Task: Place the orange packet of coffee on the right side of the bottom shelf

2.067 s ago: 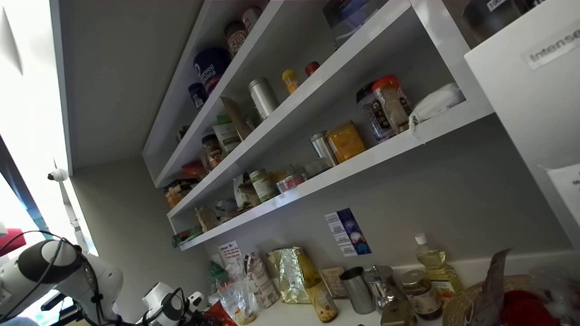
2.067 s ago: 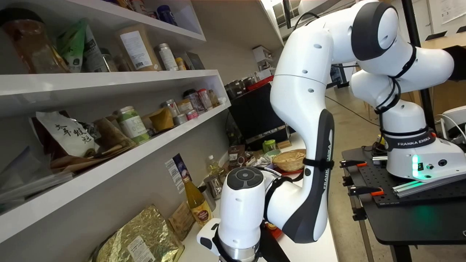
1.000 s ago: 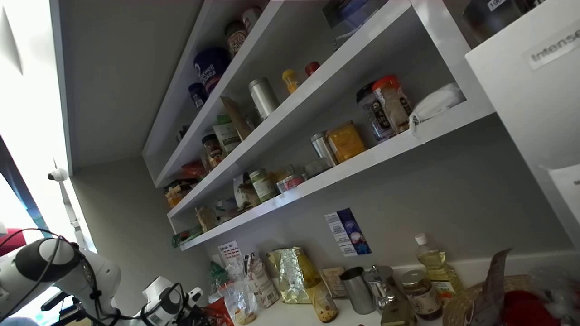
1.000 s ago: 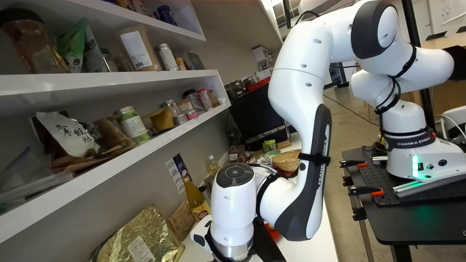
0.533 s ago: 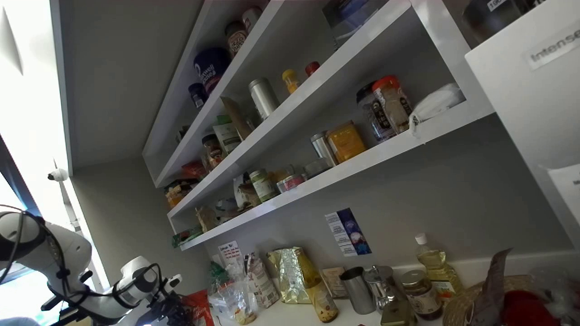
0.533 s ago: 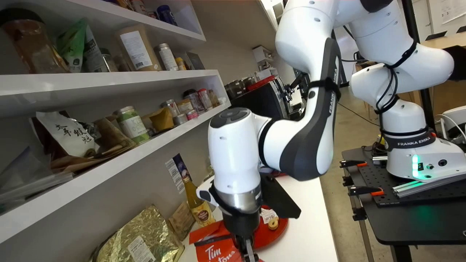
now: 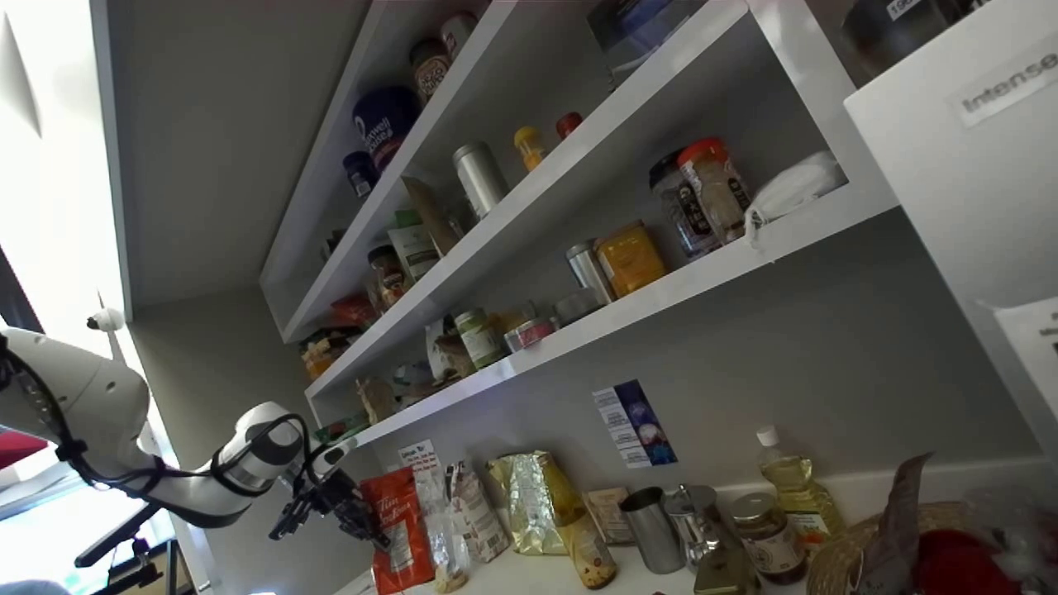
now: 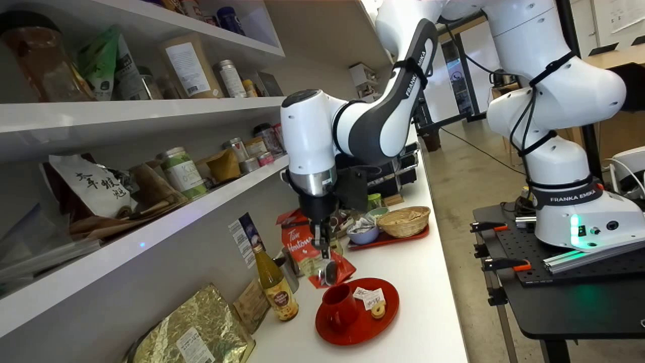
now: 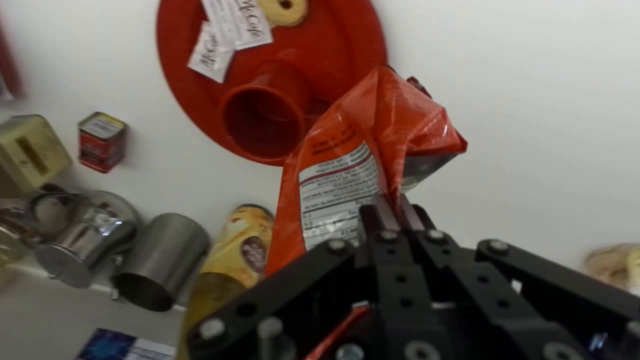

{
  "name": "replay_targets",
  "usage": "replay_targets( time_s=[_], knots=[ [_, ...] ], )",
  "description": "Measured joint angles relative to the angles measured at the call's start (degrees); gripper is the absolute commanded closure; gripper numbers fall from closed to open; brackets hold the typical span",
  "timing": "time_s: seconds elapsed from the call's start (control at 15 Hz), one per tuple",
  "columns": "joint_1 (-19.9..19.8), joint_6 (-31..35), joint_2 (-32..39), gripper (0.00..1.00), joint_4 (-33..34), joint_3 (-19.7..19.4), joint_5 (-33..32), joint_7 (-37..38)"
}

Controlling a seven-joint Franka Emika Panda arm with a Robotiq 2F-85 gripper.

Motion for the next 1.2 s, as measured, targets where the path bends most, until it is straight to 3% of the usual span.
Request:
replay_targets(
  time_s=[0.4, 0.67, 0.93, 1.2],
  knots=[
    [-23.3, -4.2, -13.0, 0.99, -6.6, 7.2, -1.6, 1.6],
    [-37.3, -4.2, -18.5, 0.99, -8.3, 8.4, -1.1, -0.2],
    [-47.3, -3.9, -19.0, 0.99, -6.1, 6.8, 2.8, -7.0],
    [-52.7, -3.4, -16.6, 0.99, 0.8, 4.8, 7.5, -14.7]
  ],
)
